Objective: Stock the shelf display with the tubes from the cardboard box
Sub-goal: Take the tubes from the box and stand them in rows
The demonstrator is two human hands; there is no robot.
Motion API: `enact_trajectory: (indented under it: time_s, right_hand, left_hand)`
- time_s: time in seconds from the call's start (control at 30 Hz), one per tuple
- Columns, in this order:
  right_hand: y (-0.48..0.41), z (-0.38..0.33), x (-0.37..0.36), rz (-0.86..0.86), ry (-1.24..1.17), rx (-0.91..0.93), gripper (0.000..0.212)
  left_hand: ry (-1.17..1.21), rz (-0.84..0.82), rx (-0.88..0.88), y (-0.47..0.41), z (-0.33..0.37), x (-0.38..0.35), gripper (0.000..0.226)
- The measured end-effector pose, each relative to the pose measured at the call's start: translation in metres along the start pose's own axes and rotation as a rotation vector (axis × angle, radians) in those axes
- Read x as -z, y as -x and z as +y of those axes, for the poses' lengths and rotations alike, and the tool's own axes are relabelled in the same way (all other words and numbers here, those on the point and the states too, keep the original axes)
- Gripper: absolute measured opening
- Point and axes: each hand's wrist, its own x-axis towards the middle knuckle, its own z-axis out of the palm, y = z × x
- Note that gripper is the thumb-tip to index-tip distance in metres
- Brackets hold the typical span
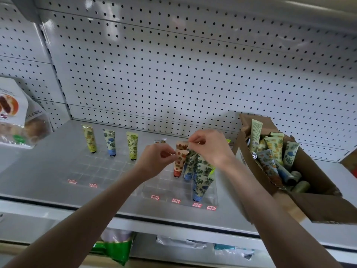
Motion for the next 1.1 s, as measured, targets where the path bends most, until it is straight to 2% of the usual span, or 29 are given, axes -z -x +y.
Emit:
enact_trajectory:
  time_s: [0.2,0.33,0.5,0.83,1.03,1.1]
  right_hand:
    - [0.005,0.001,0.029,0.176,-0.144,0.011,0.010]
    - [0.010,0.011,0.059,0.280,-0.187,0.015,0.012]
    - [0.022,0.034,0.099,0.366,-0.175,-0.060,0.011]
    - [0.055,0.087,0.146,0.274,0.056,-0.290,0.010]
    - [0.066,0.110,0.155,0.048,0.232,-0.392,0.016]
    - [0.066,0.112,0.153,-0.064,0.283,-0.425,0.025]
  left_hand:
    - [0.003,0.084,-0.032,-0.004,0.019,0.014,0.012]
    - [0.131,0.092,-0.047,-0.009,0.037,0.013,0.009]
    - [0.272,0.097,-0.149,-0.018,0.061,-0.006,0.005]
    - [0.279,-0.014,-0.253,-0.028,0.105,-0.052,0.010]
    - [0.317,-0.043,-0.274,-0.028,0.118,-0.071,0.007]
    - [0.323,-0.052,-0.286,-0.028,0.121,-0.074,0.008]
